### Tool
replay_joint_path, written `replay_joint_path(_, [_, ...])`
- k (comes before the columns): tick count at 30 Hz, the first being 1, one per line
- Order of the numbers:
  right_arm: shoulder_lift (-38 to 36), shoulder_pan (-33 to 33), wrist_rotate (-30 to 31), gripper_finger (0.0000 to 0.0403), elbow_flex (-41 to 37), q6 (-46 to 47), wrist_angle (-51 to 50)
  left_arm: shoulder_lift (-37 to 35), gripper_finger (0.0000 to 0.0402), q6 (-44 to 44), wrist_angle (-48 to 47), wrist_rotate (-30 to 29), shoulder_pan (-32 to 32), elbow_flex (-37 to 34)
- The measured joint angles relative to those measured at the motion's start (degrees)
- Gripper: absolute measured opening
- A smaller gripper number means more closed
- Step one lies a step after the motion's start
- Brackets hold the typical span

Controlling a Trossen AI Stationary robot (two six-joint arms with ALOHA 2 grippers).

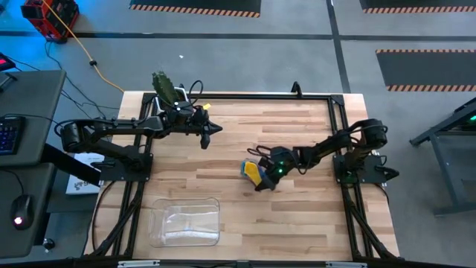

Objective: Nest measuring cups in basket
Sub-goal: Put the nested measuring cups into the transparent bin

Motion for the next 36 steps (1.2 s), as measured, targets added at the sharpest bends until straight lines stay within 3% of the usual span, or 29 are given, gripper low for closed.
replay_joint_path(5, [-3.47,-0.01,-3.0,0.0029,0.01,-0.1,0.67,-0.02,0.0,-0.01,0.45,0.04,0.01,0.0])
replay_joint_path(14, [-10.01,-2.11,-2.1,0.0029,-0.02,-1.97,-2.28,-0.02,0.0,-0.96,1.54,0.08,0.0,0.0])
replay_joint_path(22, [-7.16,-2.49,0.47,0.0029,-0.05,-2.51,-11.37,-0.01,0.0,-0.98,1.92,0.06,0.02,0.0])
replay_joint_path(36, [-6.17,-2.54,1.79,0.0049,-0.04,-0.03,-11.82,0.0,0.0,-1.03,2.14,0.06,0.02,0.0])
